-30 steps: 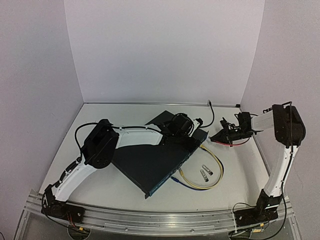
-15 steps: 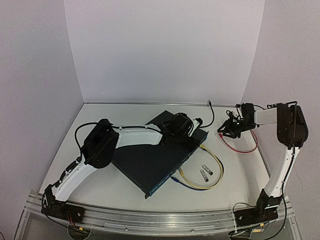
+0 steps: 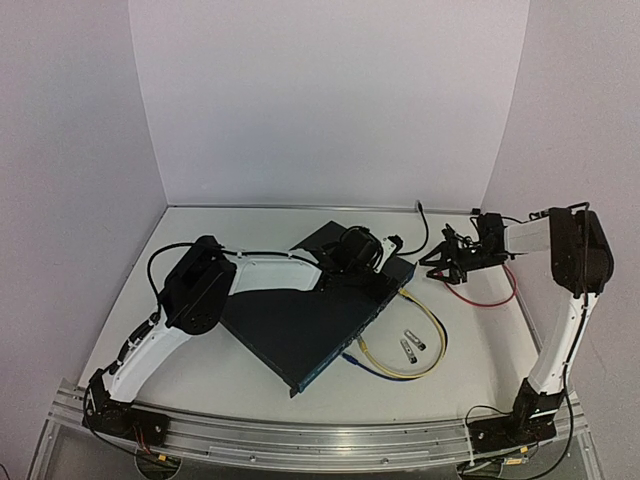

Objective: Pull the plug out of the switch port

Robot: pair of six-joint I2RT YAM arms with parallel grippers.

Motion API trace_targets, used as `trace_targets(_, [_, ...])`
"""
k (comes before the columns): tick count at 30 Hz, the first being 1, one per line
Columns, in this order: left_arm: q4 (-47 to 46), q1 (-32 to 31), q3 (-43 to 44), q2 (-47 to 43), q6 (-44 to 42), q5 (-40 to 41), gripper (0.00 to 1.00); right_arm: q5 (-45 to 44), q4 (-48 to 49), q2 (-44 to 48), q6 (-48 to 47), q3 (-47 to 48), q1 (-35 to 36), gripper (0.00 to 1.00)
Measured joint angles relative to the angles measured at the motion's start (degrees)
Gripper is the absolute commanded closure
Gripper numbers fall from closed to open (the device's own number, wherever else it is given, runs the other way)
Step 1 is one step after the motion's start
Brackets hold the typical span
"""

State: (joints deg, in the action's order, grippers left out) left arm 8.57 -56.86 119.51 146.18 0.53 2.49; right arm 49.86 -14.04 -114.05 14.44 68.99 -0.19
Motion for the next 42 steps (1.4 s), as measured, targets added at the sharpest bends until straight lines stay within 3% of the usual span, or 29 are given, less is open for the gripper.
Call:
trace_targets(7, [-1.70,0.30,-1.51,-0.64,0.94,-0.99,0.10,5.86,-0.01,-5.94,0.39,0.54,4.48,0.43])
trace_targets(17, [-1.70,0.32,-1.51,-0.67,1.36,-1.02,0.10,8.73,-0.15,-9.18,1.50,0.62,5.60,0.57])
trace_targets(25, [-1.70,0.34,-1.51,-0.67,1.45,-1.06,0.10,9.90,-0.15,-9.76,1.53,0.62,5.89,0.61])
trace_targets(42, [-1.70,0.37,-1.51,-0.67,1.49,-1.08,0.10,10.43,0.35,-10.27,2.75,0.75,6.17,1.00])
